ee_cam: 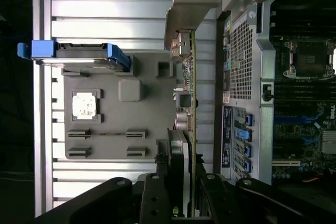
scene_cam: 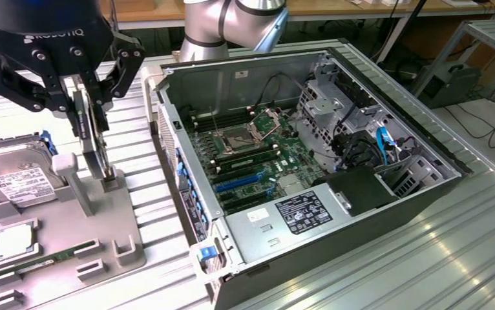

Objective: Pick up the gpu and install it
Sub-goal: 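Pick up the gpu and move the gpu toward the slot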

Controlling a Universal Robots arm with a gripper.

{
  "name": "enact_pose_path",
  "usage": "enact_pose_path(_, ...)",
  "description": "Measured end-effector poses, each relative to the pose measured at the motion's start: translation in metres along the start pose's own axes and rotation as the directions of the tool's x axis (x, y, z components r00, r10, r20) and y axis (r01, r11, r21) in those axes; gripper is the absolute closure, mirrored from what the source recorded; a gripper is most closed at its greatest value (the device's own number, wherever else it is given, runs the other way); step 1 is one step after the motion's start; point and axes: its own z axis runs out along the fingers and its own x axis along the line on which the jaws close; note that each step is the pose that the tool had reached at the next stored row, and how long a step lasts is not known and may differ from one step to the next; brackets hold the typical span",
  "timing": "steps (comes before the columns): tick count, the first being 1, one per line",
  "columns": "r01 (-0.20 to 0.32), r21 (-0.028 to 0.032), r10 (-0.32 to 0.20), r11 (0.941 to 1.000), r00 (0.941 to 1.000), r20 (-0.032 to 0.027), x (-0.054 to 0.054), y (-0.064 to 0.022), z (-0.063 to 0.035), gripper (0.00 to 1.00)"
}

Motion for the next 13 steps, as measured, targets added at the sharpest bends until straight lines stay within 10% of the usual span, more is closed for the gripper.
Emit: enact_pose_path(13,0.0,0.0007,0.0,1.0,1.0,-0.0001,-0.023,0.0001,0.0004,0.72)
